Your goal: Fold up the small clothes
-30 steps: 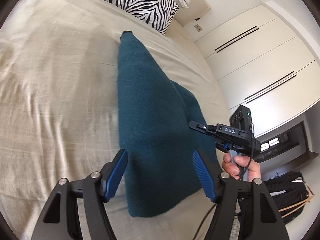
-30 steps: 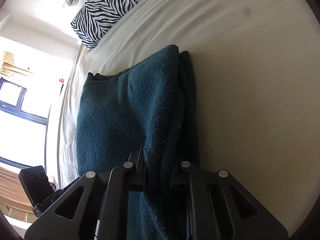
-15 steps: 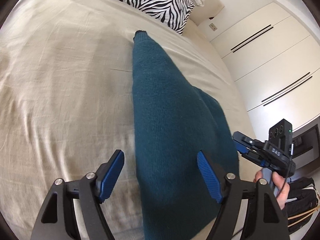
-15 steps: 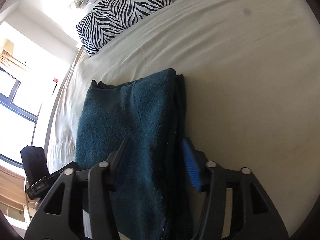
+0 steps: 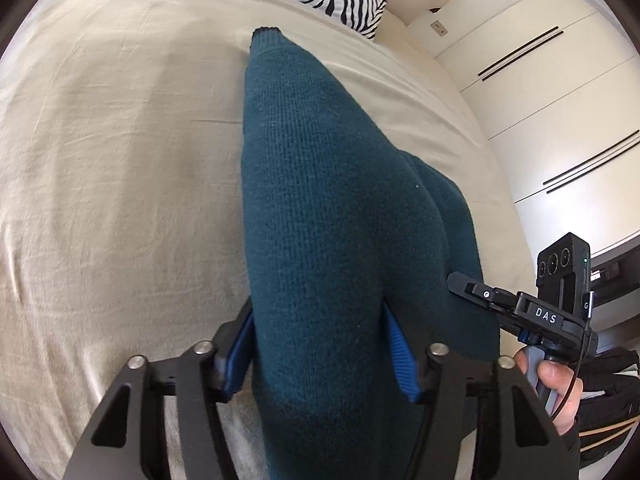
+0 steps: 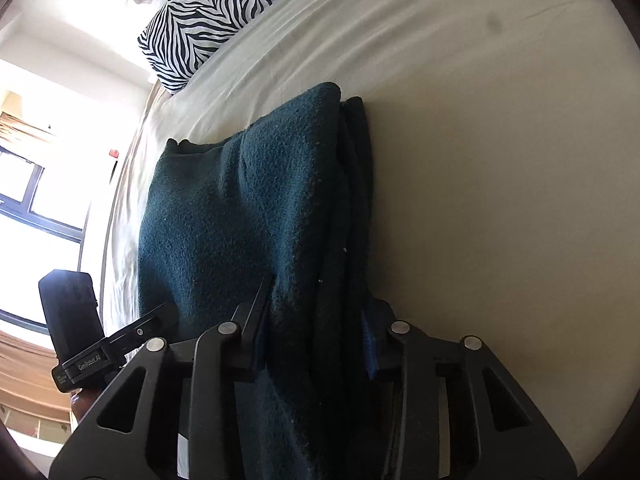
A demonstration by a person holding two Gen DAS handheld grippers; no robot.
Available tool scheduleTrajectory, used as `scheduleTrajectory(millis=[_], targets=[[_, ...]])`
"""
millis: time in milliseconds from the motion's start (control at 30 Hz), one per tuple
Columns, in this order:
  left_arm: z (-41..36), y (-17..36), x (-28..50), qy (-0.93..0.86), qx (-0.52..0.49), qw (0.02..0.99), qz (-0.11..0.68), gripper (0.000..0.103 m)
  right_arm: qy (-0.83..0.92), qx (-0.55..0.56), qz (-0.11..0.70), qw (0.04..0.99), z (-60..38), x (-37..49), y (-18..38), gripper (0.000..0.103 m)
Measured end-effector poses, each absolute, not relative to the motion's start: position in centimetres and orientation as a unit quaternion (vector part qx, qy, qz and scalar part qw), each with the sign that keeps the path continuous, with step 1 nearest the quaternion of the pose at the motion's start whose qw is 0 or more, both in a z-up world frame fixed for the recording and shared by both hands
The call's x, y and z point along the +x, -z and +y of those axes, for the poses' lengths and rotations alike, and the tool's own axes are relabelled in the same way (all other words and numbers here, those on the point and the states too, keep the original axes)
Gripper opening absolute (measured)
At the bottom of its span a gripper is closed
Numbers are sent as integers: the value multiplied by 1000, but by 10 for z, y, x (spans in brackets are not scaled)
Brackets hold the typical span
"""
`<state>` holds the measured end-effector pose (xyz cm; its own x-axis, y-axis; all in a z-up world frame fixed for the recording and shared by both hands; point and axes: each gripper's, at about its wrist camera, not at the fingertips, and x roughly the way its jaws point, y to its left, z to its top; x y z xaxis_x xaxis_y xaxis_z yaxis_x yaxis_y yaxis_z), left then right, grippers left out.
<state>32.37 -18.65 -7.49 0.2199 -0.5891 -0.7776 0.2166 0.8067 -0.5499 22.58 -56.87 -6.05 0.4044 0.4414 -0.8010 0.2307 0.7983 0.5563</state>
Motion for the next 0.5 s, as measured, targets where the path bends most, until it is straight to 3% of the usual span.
scheduleTrajectory(millis=[67,200,500], targets=[[-192,71,323,261,-149,766,568,48,-49,256,549,794,-554,226,51,25],[-197,52,316,255,-108,779,563,40,-5,99,544,833,-504,220,14,22],[-125,-16,238,259,-85,813,515,40,-48,69,479,874,-428,145,-68,21]])
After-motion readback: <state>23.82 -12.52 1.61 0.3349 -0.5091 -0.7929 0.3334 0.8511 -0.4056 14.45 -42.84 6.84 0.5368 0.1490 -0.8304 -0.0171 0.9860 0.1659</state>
